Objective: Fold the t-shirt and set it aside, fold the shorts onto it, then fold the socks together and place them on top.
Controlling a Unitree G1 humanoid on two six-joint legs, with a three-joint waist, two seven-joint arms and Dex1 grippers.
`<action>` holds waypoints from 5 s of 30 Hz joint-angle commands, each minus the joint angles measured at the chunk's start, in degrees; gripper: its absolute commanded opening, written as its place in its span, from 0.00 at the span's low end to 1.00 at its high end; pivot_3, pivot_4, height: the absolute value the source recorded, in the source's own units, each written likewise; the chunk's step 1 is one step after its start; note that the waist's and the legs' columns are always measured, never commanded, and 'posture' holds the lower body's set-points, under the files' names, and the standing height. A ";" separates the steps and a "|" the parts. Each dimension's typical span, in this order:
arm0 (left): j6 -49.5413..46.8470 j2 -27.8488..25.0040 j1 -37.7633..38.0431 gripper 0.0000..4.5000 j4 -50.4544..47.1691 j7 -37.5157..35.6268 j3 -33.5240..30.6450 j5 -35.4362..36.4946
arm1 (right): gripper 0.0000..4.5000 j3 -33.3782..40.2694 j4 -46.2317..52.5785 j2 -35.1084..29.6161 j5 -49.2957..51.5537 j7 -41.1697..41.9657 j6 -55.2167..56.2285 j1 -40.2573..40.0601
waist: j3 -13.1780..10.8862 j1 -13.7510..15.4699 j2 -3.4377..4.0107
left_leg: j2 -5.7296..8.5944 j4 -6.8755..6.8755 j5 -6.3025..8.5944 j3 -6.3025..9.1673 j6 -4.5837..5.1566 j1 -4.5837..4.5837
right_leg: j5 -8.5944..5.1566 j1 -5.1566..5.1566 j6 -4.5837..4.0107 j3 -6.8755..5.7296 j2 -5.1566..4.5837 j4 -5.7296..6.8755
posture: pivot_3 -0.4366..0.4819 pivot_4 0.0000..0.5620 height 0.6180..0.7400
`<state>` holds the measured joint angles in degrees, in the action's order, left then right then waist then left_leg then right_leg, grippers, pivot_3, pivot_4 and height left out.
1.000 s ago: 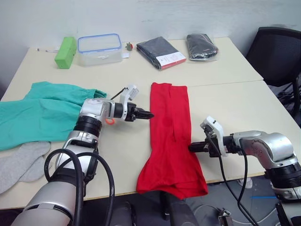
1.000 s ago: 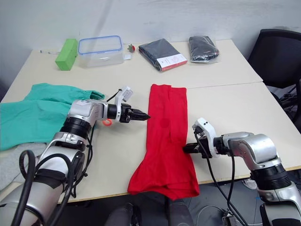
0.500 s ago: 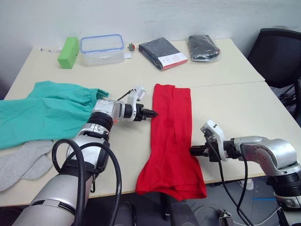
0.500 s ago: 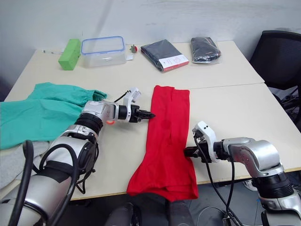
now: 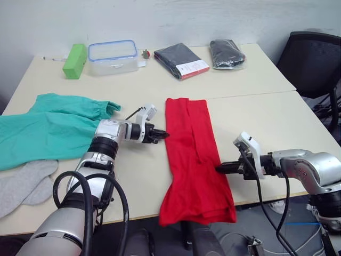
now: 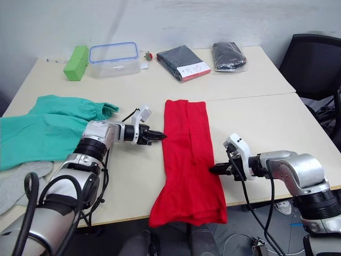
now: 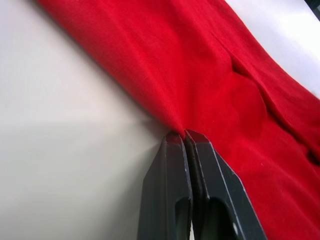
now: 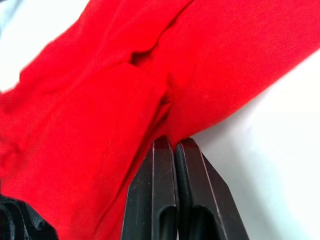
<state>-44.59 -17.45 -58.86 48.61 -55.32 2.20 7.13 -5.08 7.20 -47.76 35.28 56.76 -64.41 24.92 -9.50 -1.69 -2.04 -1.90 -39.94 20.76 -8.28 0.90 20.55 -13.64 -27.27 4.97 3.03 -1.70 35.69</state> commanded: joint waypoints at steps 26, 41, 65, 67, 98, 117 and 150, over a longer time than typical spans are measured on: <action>53.55 -24.22 32.81 0.99 -59.42 -17.87 9.63 -0.63 | 0.76 10.03 5.10 -12.31 -18.48 20.00 68.08 -16.00 | -0.06 0.15 0.15 | -0.43 -0.05 0.41 -0.12 0.53 -0.40 | -0.10 0.85 -0.22 -0.09 0.01 -0.82 | 0.48 0.27 1.00; 78.38 -22.21 35.78 0.99 -54.96 -16.74 19.38 -5.87 | 0.76 -4.84 -19.01 -8.43 -29.32 23.04 126.72 -12.99 | -0.19 -0.05 0.31 | -0.19 0.09 0.31 -0.40 0.78 -1.49 | -0.19 1.90 -0.40 0.19 -0.77 -1.05 | 0.48 0.27 1.00; 71.11 -21.52 36.22 0.00 -52.99 -17.72 22.64 -1.74 | 0.00 -10.13 -12.16 -11.93 -20.77 15.09 111.36 -15.15 | -0.19 -0.05 0.33 | -0.22 0.10 0.33 -0.20 0.82 -1.55 | -0.31 1.90 -0.61 0.26 -0.84 -0.82 | 0.48 0.27 1.00; 67.24 -21.91 36.75 0.00 -54.58 -17.73 21.87 0.15 | 0.00 -9.06 -9.99 -12.30 -18.63 14.95 107.17 -16.21 | -0.19 -0.01 0.33 | -0.23 0.10 0.33 -0.15 0.81 -1.52 | -0.33 1.89 -0.65 0.29 -0.85 -0.81 | 0.48 0.27 1.00; 46.07 -26.24 43.35 0.00 -66.15 -17.07 13.35 7.54 | 0.00 5.14 10.68 -10.01 -10.02 14.68 77.46 -22.84 | -0.19 0.09 0.34 | -0.22 0.17 0.38 -0.05 0.77 -1.40 | -0.34 1.85 -0.66 -0.14 -0.79 -0.93 | 0.48 0.27 1.00; 37.31 -28.42 48.66 0.00 -66.90 -15.10 6.42 14.88 | 0.00 12.01 18.58 -11.11 0.15 12.46 58.85 -23.62 | -0.22 0.06 0.33 | -0.21 0.46 0.38 -0.04 0.72 -1.40 | -0.34 1.81 -0.66 -0.16 -0.79 -1.22 | 0.48 0.27 1.00; 13.53 2.79 2.06 0.04 -9.51 19.47 -2.04 8.62 | 0.05 3.76 -39.39 16.27 -20.43 -14.05 34.22 26.31 | -0.34 -0.12 0.57 | 0.02 0.60 0.00 -0.40 0.31 -0.19 | 0.29 0.66 0.39 -1.30 -0.84 -1.07 | 0.48 0.27 1.00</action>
<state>-31.20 -14.83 -55.11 39.32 -35.80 1.25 15.32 -1.94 -33.34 -30.91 15.68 43.68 -30.17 49.83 -9.84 -1.81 -1.46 -1.89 -39.33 20.74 -8.67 1.19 20.35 -13.35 -26.62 5.36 1.73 -2.55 34.65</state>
